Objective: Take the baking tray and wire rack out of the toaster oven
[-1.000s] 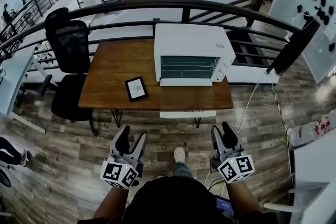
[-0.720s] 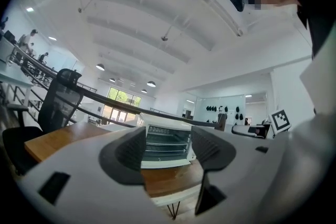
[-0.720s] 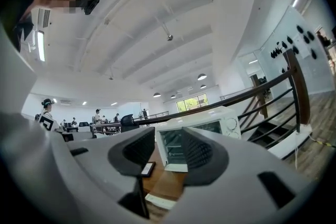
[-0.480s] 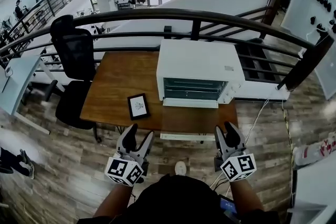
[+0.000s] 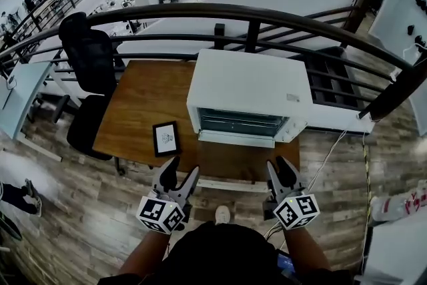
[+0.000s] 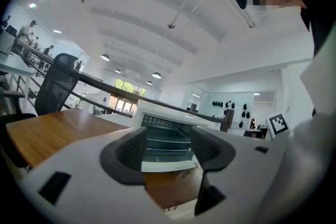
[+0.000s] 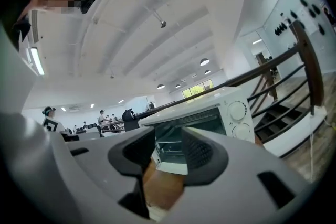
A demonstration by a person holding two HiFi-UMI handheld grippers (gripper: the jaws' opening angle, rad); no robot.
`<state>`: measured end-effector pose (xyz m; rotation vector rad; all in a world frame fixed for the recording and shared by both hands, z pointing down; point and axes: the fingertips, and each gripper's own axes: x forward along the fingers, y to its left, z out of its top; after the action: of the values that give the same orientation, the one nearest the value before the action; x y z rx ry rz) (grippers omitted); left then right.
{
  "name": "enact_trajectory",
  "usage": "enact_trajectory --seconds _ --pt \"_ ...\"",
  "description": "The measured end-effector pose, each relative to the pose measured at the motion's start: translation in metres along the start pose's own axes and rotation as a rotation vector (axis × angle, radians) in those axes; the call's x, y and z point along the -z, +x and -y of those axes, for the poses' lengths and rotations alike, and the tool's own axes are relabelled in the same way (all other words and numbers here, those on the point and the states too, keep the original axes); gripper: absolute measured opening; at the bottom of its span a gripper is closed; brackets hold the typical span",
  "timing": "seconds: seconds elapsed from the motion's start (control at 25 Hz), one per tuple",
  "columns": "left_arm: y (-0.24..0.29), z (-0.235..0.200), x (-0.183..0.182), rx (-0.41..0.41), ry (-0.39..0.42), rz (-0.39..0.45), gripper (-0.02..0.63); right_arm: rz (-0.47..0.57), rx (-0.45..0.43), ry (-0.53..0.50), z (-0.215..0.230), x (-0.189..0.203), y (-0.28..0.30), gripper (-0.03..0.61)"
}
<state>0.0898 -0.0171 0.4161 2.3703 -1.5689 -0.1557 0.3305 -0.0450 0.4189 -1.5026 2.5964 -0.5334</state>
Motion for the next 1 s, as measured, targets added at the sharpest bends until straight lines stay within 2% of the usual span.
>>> enact_trajectory --seconds 0.08,0.24,0.48,0.64,0.88,1.0 --pt "0.013 -0.001 0.012 -0.011 -0.07 -0.007 0.268 -0.02 -0.009 0.066 0.012 0.008 0.008 0.153" --pt "0.033 -0.005 0.033 -0.021 -0.304 -0.004 0.259 -0.076 -0.012 0.158 0.032 0.028 0.023 0.15" --pt "0.06 -0.004 0.057 -0.012 -0.394 -0.038 0.258 -0.148 0.003 0.279 0.048 0.059 0.045 0.146" --pt "0.092 -0.009 0.066 0.01 -0.446 -0.05 0.258 -0.149 0.026 0.382 0.062 0.068 0.072 0.144" --pt "0.135 -0.018 0.078 0.019 -0.648 -0.046 0.256 -0.123 0.104 0.656 0.091 0.077 0.107 0.145" --pt "0.148 -0.024 0.087 0.018 -0.742 -0.056 0.256 -0.108 0.135 0.755 0.097 0.082 0.119 0.147"
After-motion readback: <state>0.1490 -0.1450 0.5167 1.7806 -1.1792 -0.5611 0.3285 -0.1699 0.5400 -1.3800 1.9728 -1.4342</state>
